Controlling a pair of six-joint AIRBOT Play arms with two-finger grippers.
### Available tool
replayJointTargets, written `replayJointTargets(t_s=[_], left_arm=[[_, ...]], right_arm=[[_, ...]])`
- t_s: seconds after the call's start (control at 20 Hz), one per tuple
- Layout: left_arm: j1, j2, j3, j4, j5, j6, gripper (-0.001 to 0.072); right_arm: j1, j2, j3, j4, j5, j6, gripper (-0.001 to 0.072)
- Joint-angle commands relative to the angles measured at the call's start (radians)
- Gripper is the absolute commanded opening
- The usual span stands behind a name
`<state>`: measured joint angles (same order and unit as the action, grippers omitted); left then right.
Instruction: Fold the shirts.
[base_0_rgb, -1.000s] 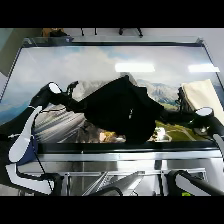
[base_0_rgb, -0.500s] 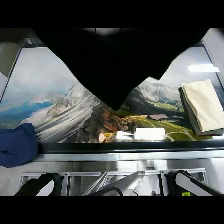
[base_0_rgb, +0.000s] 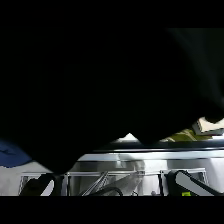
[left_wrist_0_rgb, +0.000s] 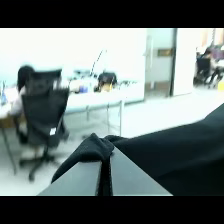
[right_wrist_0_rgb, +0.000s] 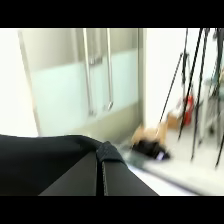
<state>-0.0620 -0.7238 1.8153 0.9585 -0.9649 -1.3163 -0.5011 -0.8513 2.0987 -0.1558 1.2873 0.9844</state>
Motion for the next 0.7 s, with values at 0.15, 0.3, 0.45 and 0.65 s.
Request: replayJointTargets(t_s=[0.15,0.3,0.45,0.65], left_arm=[[-0.084,-0.342,-0.245,0.014,0.051,0.062,0.0014],[-0.101,-0.658,-0.232,0.019,0.06,0.123,0.0014],[-0.067,-0.993,-0.1,0.008,0.04,0.123,0.0015],[-0.02,-1.256,0.146,0.007,-0.125,0.076,0.023]], right_arm=[[0.174,-0.196,-0.377,-0.128,0.021,-0.127,0.0021],[0.266,-0.389,-0.509,-0.271,-0.091,-0.148,0.0021],[0.306,-0.644,-0.526,-0.282,-0.223,-0.174,0.0022],[0.305,-0.828,-0.5,-0.17,-0.35,-0.229,0.0218]])
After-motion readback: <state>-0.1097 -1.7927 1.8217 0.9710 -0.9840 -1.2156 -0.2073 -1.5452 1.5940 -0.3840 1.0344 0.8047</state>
